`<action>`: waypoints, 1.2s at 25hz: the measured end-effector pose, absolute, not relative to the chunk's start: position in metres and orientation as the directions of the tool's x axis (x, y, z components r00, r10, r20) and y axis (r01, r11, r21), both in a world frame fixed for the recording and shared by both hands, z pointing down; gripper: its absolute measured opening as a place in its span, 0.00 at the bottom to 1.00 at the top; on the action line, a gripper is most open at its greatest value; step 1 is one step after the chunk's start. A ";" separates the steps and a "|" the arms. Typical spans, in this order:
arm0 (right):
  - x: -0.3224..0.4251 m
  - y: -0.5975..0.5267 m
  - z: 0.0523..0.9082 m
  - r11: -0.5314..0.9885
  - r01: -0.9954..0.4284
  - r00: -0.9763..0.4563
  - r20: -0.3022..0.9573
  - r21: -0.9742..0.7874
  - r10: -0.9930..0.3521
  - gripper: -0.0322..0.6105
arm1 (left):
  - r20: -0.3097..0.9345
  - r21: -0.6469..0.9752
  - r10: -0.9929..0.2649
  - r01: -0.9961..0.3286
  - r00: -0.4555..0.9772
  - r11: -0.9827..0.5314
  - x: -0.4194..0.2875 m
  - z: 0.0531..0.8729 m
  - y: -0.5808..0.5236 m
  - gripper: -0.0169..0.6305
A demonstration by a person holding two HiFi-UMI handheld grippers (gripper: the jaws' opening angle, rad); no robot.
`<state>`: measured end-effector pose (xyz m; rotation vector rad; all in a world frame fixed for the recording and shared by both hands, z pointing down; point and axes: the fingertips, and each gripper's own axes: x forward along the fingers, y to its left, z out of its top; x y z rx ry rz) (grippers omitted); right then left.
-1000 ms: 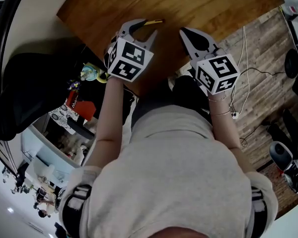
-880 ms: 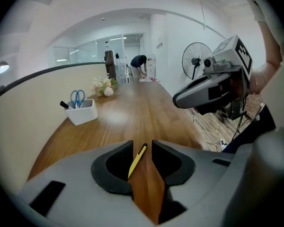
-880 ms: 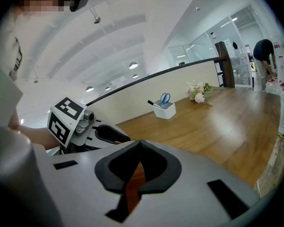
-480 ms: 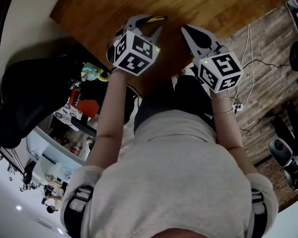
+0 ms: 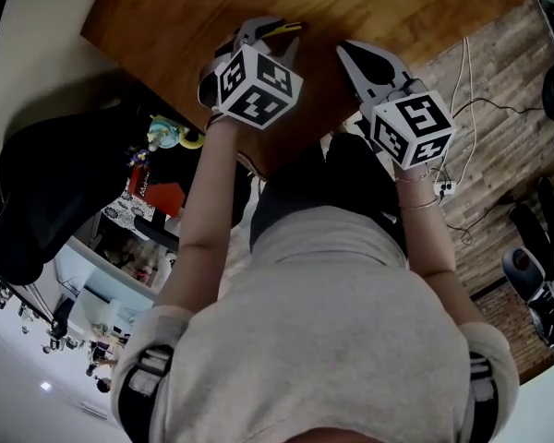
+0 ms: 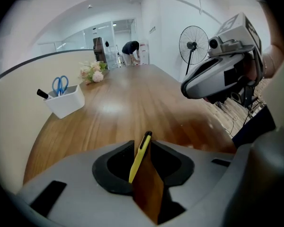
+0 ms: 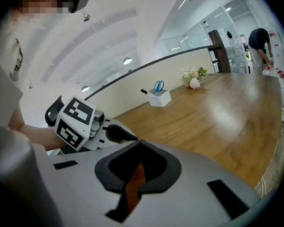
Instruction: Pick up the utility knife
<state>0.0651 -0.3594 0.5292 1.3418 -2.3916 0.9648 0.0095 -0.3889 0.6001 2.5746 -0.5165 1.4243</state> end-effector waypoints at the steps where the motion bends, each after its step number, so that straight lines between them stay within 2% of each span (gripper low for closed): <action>1: 0.066 -0.358 0.530 0.361 -0.826 -0.552 0.496 -0.433 -0.670 0.06 | 0.846 -0.033 -0.222 -0.367 0.485 -0.930 0.010 0.601 -0.390 0.21; 13: 0.069 -0.355 0.535 0.362 -0.819 -0.562 0.495 -0.445 -0.663 0.06 | 0.857 -0.042 -0.215 -0.351 0.468 -0.935 0.012 0.608 -0.387 0.15; 21: 0.069 -0.349 0.526 0.382 -0.814 -0.571 0.480 -0.438 -0.666 0.06 | 0.877 -0.024 -0.219 -0.416 0.428 -0.909 0.012 0.606 -0.381 0.14; 30: 0.078 -0.339 0.499 0.421 -0.811 -0.578 0.439 -0.407 -0.688 0.06 | 0.845 -0.024 -0.263 -0.459 0.465 -0.888 0.024 0.576 -0.358 0.14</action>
